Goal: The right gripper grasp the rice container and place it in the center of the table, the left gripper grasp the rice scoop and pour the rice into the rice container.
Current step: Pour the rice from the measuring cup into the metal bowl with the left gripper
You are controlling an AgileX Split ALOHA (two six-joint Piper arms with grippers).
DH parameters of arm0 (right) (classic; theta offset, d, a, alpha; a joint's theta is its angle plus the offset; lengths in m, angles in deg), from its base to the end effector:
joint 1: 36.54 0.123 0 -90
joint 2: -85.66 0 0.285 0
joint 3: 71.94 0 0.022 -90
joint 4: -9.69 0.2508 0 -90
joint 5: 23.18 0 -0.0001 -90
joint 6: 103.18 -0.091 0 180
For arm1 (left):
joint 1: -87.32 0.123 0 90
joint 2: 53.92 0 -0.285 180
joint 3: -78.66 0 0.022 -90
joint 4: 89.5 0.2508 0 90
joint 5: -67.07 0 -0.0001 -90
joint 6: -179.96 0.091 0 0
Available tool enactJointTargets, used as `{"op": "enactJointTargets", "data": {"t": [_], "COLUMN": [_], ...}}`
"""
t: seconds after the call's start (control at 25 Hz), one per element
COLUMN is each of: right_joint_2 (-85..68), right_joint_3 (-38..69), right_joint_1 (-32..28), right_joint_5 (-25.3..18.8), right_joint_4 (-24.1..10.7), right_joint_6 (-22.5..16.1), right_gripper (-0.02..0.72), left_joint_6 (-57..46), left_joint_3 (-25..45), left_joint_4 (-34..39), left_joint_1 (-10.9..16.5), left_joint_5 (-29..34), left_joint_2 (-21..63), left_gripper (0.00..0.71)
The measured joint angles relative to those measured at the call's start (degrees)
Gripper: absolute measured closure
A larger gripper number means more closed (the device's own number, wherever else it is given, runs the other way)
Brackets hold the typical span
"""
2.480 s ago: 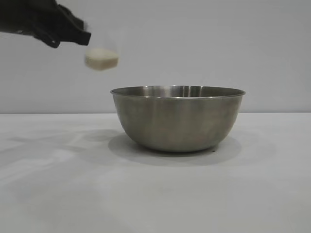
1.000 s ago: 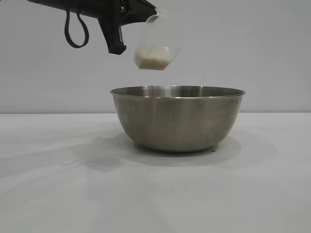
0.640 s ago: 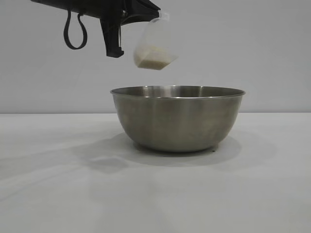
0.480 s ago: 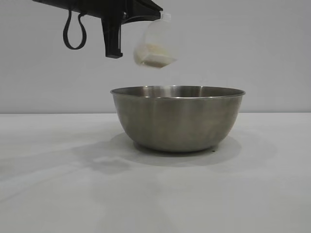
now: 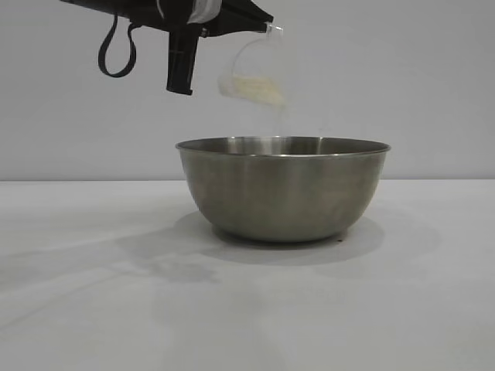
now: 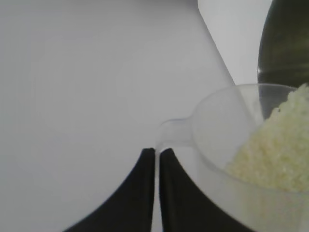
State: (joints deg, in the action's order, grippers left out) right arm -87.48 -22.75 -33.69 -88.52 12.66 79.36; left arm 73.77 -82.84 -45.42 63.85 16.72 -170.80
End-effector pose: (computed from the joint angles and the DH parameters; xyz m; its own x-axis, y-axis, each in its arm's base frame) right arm -0.0098 0.0038 0.2680 -0.5176 -0.0485 -0.8542 -0.1016 0.9948 0.0051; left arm 0.3450 -0.2029 0.2081 0.8151 0.5331 0.2267 -0.1524 -0.1802 0.9718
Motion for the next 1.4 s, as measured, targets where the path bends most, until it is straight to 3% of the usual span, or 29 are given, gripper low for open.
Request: {"op": "enactJointTargets", "data": {"t": [0.92,1.4], "right_joint_2": [0.0,0.0], "right_joint_3": [0.0,0.0], "right_joint_1": [0.0,0.0], "right_joint_5": [0.0,0.0], "right_joint_4": [0.0,0.0], "right_joint_6": [0.0,0.0], "right_gripper": [0.19,0.19], "left_joint_6": [21.9,26.0], "left_joint_3": [0.0,0.0], "left_joint_4": [0.4,6.4], "left_joint_1": [0.0,0.0], "left_joint_5": [0.3,-0.1], "left_joint_2": [0.0,0.0], "left_gripper": [0.71,0.71]}}
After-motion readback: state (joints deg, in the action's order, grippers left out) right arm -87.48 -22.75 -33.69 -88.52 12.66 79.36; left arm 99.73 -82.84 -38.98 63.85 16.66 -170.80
